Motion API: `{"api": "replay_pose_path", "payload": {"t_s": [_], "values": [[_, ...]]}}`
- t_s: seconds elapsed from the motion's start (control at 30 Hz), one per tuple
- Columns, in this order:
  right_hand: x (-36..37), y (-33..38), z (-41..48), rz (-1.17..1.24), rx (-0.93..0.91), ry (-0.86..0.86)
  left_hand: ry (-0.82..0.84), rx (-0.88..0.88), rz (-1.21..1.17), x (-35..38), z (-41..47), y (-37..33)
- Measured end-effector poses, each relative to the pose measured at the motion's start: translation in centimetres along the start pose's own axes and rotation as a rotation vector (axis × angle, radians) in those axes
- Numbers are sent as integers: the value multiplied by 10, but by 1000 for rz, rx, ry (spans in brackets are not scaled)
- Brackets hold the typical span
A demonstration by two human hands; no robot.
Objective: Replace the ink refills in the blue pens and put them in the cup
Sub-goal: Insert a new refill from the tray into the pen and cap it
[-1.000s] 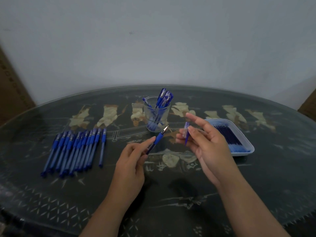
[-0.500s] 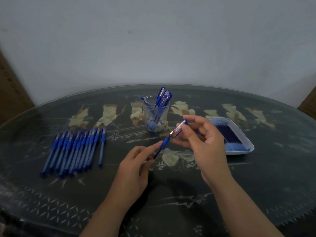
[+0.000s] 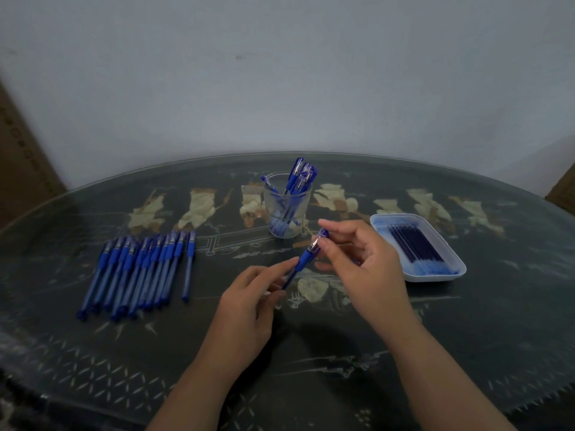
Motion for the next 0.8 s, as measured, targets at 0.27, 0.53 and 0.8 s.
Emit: {"api": "replay_pose_path", "payload": {"t_s": [0.27,0.53,0.8], "values": [[4,-2,1,82,14,-12,-31,-7,5,-1,0,0],[9,0,2,29,-6,3,-49,-55,-39,-3,0,0],[9,-3,1,-14,-37,-10,-34,-95,-51,-2,-1,1]]}}
Point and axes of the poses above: each hand's wrist, its own z-axis towards the middle knuckle, its own x-axis out of the palm, y = z × x, the point moved 5 cm from there along z, towards the middle knuckle, and after that the axes turned 3 degrees about z, right-handed, at the moved point
